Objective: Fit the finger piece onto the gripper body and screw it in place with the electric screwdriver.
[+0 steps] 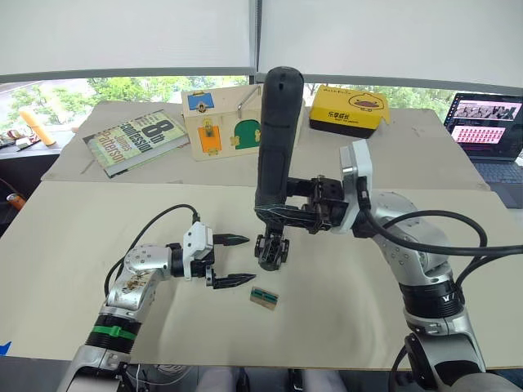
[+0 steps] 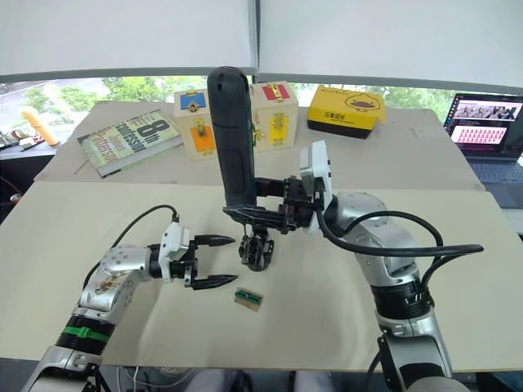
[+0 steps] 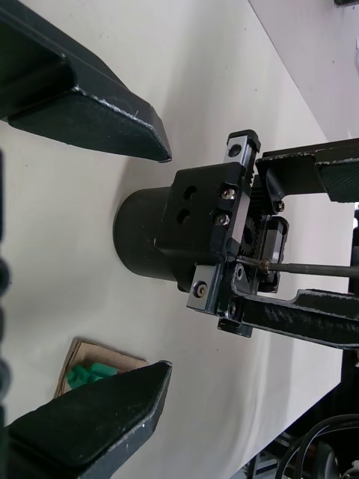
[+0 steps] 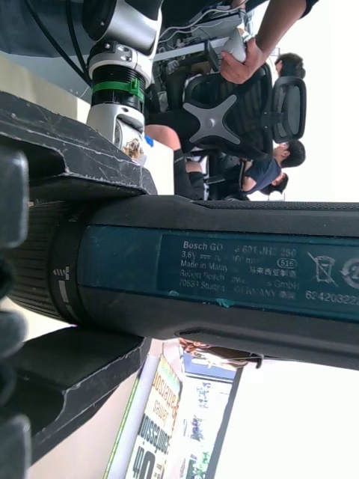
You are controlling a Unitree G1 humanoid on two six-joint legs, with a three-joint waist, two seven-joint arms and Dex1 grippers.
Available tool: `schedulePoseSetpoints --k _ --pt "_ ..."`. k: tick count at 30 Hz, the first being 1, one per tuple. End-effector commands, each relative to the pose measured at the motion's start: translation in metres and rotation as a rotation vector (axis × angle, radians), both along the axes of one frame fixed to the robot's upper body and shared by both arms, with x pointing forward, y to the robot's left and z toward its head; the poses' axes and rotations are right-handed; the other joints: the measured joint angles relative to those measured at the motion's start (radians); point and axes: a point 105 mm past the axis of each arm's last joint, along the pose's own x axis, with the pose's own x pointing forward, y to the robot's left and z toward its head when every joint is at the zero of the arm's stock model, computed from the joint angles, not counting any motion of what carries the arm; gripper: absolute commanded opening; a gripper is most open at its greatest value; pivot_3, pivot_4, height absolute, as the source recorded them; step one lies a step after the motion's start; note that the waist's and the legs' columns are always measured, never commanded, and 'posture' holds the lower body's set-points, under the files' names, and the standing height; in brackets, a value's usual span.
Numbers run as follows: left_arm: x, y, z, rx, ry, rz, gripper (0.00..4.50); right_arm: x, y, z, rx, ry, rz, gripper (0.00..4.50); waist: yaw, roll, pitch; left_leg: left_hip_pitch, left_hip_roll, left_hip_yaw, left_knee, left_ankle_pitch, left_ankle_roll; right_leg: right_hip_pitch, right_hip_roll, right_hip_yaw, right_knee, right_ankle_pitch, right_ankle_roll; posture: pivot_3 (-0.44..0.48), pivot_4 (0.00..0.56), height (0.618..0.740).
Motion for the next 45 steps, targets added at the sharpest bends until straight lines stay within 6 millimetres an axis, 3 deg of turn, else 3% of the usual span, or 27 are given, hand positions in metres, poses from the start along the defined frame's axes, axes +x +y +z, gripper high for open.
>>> schedulePoseSetpoints --k 1,15,45 --pt "-0.001 -0.005 0.009 -0.01 -0.035 -0.017 4.5 -0.011 0.001 0.014 0.025 -0.063 0.032 1.91 0.0 0.0 0.0 0.0 0.0 0.0 0.0 0.0 0.0 0.0 0.0 0.0 0.0 0.0 0.0 0.0 0.15 0.74" --pt "-0.001 -0.004 0.008 -0.008 -0.032 -0.016 4.5 -0.011 -0.006 0.027 0.076 -0.07 0.039 1.91 0.0 0.0 0.0 0.0 0.0 0.0 0.0 0.0 0.0 0.0 0.0 0.0 0.0 0.0 0.0 0.0 0.15 0.74" --pt "-0.002 -0.003 0.004 -0.001 -0.027 -0.009 4.5 -0.001 -0.003 0.018 0.043 -0.016 0.013 1.91 0.0 0.0 0.0 0.0 0.0 0.0 0.0 0.0 0.0 0.0 0.0 0.0 0.0 0.0 0.0 0.0 0.15 0.74"
